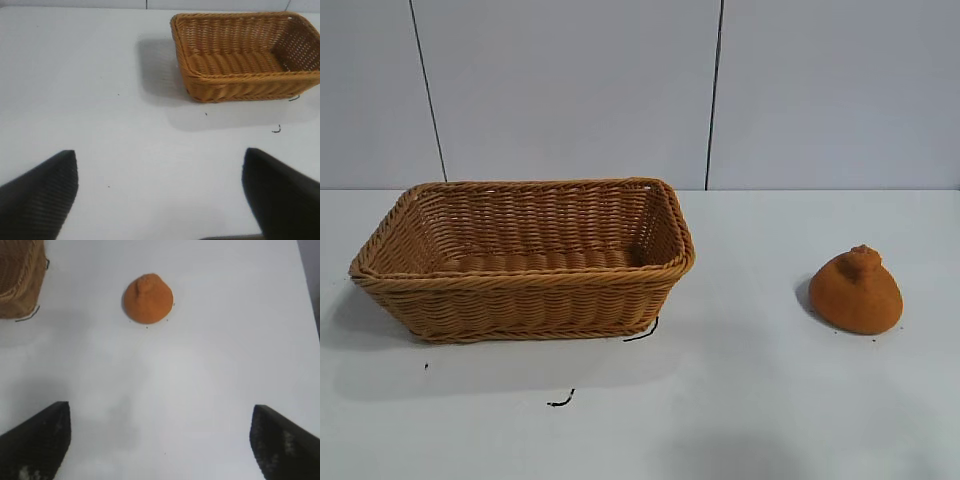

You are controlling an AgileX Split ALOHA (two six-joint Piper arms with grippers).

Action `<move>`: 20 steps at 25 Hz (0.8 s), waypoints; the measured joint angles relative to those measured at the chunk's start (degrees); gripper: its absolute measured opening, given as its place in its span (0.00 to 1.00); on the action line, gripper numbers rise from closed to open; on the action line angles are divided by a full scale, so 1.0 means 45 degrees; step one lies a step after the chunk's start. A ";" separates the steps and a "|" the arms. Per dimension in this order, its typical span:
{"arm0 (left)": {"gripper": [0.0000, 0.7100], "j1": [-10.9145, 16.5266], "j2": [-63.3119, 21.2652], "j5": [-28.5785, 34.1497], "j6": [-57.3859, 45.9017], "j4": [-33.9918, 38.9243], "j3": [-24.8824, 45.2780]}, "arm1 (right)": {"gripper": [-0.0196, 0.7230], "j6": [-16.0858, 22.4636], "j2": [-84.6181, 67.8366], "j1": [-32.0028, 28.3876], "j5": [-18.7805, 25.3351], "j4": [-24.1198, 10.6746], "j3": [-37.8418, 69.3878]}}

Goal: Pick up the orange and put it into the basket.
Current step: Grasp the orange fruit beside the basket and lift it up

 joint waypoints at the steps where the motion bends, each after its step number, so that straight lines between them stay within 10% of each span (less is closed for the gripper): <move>1: 0.90 0.0000 0.0000 0.0000 0.0000 0.0000 0.0000 | 0.96 -0.0009 0.0709 0.0000 -0.0062 0.0000 -0.0390; 20: 0.90 0.0000 0.0000 0.0000 0.0000 0.0000 0.0000 | 0.96 0.0482 0.9541 0.1739 -0.1106 -0.0208 -0.5245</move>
